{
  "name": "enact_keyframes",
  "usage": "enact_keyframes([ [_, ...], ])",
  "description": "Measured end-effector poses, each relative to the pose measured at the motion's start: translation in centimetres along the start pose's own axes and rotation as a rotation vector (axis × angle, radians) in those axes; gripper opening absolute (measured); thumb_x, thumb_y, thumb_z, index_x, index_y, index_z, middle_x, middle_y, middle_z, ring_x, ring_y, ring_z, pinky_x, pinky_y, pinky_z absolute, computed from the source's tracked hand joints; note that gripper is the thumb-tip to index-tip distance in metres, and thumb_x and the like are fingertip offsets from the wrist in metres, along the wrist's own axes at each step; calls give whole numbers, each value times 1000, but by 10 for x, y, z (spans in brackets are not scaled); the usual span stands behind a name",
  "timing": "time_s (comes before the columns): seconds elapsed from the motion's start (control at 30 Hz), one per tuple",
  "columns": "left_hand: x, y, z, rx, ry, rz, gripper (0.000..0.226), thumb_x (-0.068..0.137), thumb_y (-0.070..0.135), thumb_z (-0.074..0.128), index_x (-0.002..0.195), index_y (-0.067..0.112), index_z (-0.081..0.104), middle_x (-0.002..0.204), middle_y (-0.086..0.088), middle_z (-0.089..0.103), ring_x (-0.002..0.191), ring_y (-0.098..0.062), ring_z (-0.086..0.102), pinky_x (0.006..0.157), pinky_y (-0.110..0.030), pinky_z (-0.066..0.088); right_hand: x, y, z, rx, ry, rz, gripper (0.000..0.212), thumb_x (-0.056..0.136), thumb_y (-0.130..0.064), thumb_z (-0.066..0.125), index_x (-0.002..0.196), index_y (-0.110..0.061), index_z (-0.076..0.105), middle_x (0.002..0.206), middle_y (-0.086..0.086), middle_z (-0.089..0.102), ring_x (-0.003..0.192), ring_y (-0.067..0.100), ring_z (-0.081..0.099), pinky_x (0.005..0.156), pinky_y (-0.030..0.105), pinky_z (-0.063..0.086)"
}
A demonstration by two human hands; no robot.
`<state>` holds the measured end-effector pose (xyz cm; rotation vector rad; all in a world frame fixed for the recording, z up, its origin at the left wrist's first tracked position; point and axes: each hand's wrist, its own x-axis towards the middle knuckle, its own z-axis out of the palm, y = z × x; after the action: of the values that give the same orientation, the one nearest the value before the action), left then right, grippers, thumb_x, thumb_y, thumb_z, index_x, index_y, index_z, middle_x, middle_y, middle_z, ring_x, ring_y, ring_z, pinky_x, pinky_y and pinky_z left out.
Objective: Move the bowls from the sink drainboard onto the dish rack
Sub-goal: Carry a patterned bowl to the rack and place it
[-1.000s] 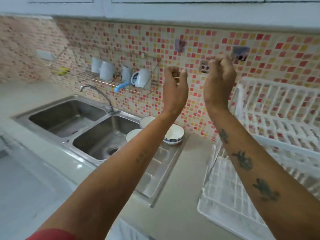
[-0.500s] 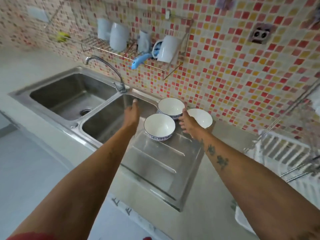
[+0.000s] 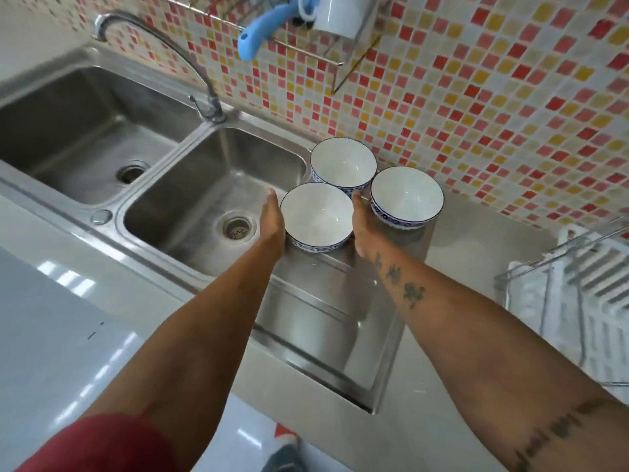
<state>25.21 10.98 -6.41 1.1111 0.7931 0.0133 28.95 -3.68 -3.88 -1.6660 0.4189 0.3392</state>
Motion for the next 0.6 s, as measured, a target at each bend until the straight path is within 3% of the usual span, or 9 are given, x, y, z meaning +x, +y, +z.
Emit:
enact_keyframes([
  [0.07, 5, -4, 4, -40, 3, -8, 68, 93, 62, 35, 133, 11, 54, 130, -11, 64, 116, -29, 63, 105, -44, 48, -11, -12, 4, 34, 8, -7, 42, 102, -29, 38, 133, -4, 51, 137, 13, 55, 101, 13, 48, 82, 25, 44],
  [0.13, 1, -4, 9, -83, 28, -7, 63, 95, 58, 37, 127, 11, 61, 124, -12, 68, 111, -30, 66, 101, -45, 51, -23, -20, 3, 68, 29, -11, 41, 102, -21, 39, 136, 0, 47, 137, 13, 53, 104, 16, 47, 80, 14, 46],
  [0.17, 1, -5, 11, -100, 41, -7, 61, 96, 56, 37, 126, 9, 63, 123, -13, 68, 110, -31, 66, 100, -45, 52, -17, -15, 3, 75, 39, -24, 40, 102, -20, 39, 136, -1, 47, 133, 9, 54, 105, 18, 48, 70, 6, 46],
  [0.2, 0, -5, 12, -110, 54, -9, 59, 98, 54, 36, 124, 8, 63, 122, -13, 68, 109, -31, 67, 99, -45, 53, -16, -14, 4, 94, 35, -9, 39, 102, -22, 39, 135, -3, 48, 130, 4, 54, 104, 18, 49, 68, 6, 46],
  [0.33, 2, -7, 11, -106, 60, -14, 47, 100, 49, 35, 108, 15, 65, 120, -13, 69, 109, -31, 66, 100, -46, 52, -17, -11, 14, 185, -24, 52, 42, 101, -34, 39, 134, -12, 52, 137, 9, 57, 103, 19, 54, 91, 33, 46],
  [0.43, 5, -10, 9, -107, 76, -16, 41, 98, 50, 38, 93, 19, 63, 119, -10, 69, 110, -31, 66, 102, -47, 51, -19, -13, 11, 202, 7, 35, 40, 100, -31, 41, 133, -10, 52, 127, 4, 60, 104, 22, 56, 94, 35, 47],
  [0.6, -13, -14, 6, -141, 110, -35, 35, 99, 48, 40, 107, 20, 58, 124, -9, 67, 113, -29, 65, 102, -47, 50, -35, -8, 9, 216, -76, 103, 51, 99, -46, 36, 136, -14, 50, 138, 10, 56, 121, 27, 55, 86, 31, 43],
])
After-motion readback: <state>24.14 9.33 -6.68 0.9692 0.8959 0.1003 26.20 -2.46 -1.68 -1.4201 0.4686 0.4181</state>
